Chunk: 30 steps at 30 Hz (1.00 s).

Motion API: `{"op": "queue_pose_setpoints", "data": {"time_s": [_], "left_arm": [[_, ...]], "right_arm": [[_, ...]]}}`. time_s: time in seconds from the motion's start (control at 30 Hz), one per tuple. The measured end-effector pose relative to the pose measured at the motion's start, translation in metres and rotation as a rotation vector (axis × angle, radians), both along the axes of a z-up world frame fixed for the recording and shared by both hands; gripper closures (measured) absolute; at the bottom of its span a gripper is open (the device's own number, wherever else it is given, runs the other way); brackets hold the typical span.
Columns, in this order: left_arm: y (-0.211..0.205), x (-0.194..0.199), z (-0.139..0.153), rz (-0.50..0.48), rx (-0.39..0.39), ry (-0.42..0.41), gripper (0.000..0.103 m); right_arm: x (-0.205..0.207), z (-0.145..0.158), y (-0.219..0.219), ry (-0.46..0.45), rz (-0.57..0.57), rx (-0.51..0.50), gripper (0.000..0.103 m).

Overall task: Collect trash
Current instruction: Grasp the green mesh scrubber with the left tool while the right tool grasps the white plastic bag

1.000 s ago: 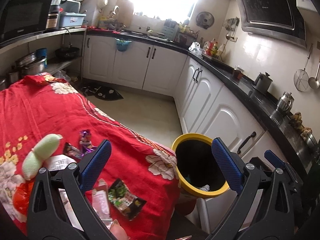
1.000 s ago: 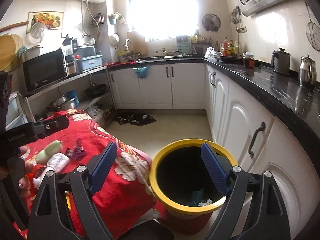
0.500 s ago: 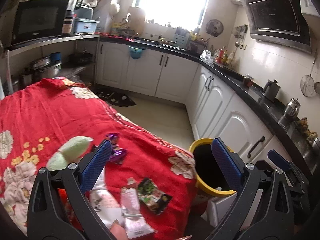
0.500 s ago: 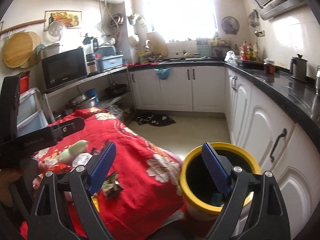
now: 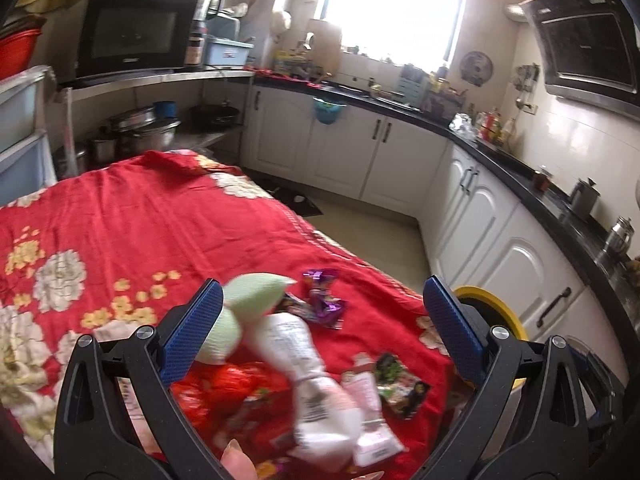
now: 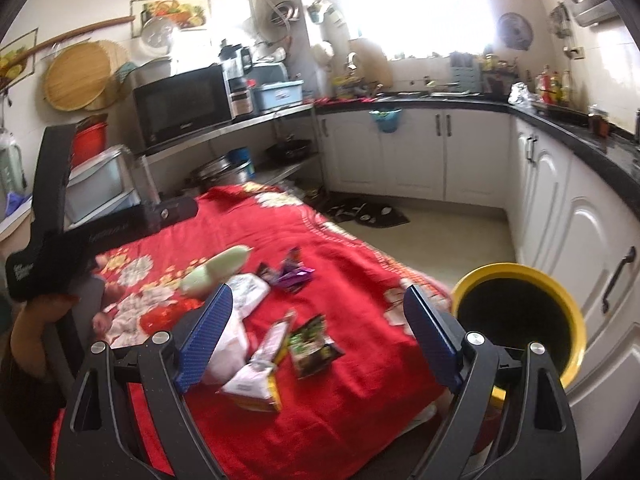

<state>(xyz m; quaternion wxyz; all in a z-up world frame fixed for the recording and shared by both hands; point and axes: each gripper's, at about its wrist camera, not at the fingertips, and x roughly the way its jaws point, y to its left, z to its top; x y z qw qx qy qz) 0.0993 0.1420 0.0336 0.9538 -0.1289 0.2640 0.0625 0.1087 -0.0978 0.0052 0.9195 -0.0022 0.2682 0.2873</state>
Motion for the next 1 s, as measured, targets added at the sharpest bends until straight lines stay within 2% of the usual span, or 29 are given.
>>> {"op": "queue_pose_setpoints", "data": {"time_s": [0.3, 0.57, 0.83, 1.0], "left_arm": [[0.035, -0.007, -0.008, 0.081, -0.007, 0.023, 0.011], [0.058, 0.001, -0.035, 0.112, -0.022, 0.095, 0.011], [0.074, 0.018, -0.067, 0.068, -0.044, 0.195, 0.011], [0.09, 0.035, -0.081, 0.001, -0.109, 0.239, 0.011]], "right_arm": [[-0.009, -0.014, 0.038, 0.045, 0.113, -0.033, 0.018], [-0.007, -0.03, 0.07, 0.105, 0.193, -0.062, 0.018], [0.002, -0.054, 0.094, 0.178, 0.234, -0.095, 0.018], [0.012, -0.066, 0.104, 0.236, 0.248, -0.088, 0.018]]}}
